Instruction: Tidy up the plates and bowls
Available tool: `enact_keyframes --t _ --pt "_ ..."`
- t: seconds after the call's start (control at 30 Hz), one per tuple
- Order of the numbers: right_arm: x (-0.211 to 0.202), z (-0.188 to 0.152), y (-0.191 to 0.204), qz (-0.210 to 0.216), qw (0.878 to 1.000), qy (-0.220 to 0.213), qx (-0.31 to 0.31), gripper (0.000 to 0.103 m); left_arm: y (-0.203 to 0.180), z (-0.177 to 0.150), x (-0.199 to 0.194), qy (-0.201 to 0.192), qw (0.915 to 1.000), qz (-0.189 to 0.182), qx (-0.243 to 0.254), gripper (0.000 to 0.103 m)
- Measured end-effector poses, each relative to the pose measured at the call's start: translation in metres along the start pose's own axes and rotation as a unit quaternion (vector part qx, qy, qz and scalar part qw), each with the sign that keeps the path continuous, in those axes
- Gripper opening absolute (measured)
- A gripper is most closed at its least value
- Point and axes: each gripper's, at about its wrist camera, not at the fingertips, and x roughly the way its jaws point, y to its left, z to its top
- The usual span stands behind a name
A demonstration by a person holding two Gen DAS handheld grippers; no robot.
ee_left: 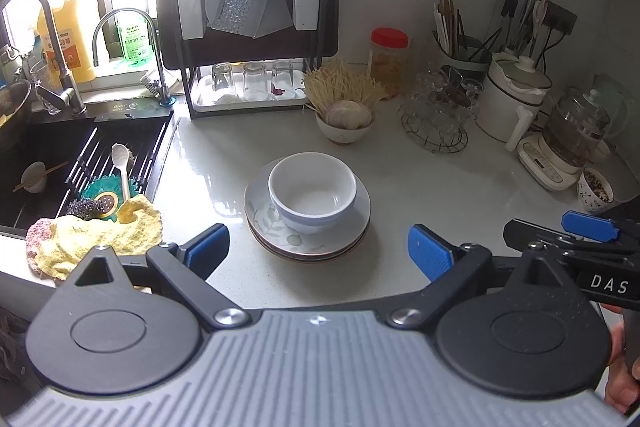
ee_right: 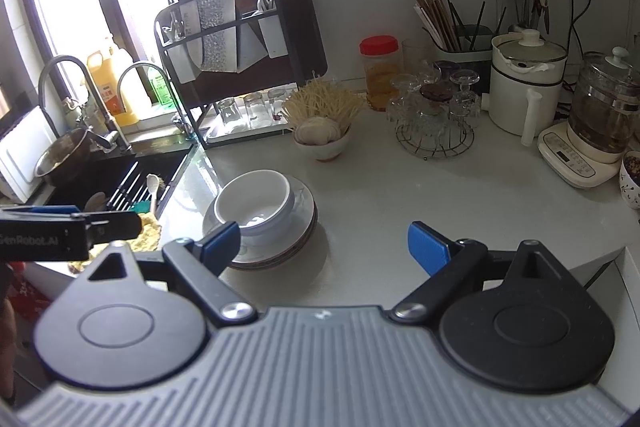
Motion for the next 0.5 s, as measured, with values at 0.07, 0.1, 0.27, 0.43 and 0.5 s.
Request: enact_keyframes --t 0.07,0.1,0.27,0.43,0.5 --pt "-0.001 0.0 -0.0001 -0.004 1.0 -0.003 -0.002 0.092 -0.0004 -0.001 0.0003 0.001 1.0 0.0 0.001 0.098" --pt "-0.0013 -0.0001 0.0 -0.004 1.0 -0.003 -0.002 0.092 -0.0007 -0.0015 0.0006 0.002 1.0 0.0 0.001 0.098" --pt "-0.0021 0.0005 -0.0011 -0.007 1.0 -0.005 0.0 0.092 -0.0003 -0.0037 0.0021 0.004 1.0 -0.001 -0.005 0.098" --pt "-0.0013 -0.0019 -0.0014 -0.006 1.0 -0.001 0.002 0.092 -0.0017 -0.0062 0.0037 0.011 0.9999 -0.005 -0.004 0.098" --pt "-0.0011 -0.0019 -0.0007 -0.006 1.0 -0.001 0.001 0.092 -0.0019 -0.0064 0.0042 0.011 0.9999 -0.006 -0.004 0.098"
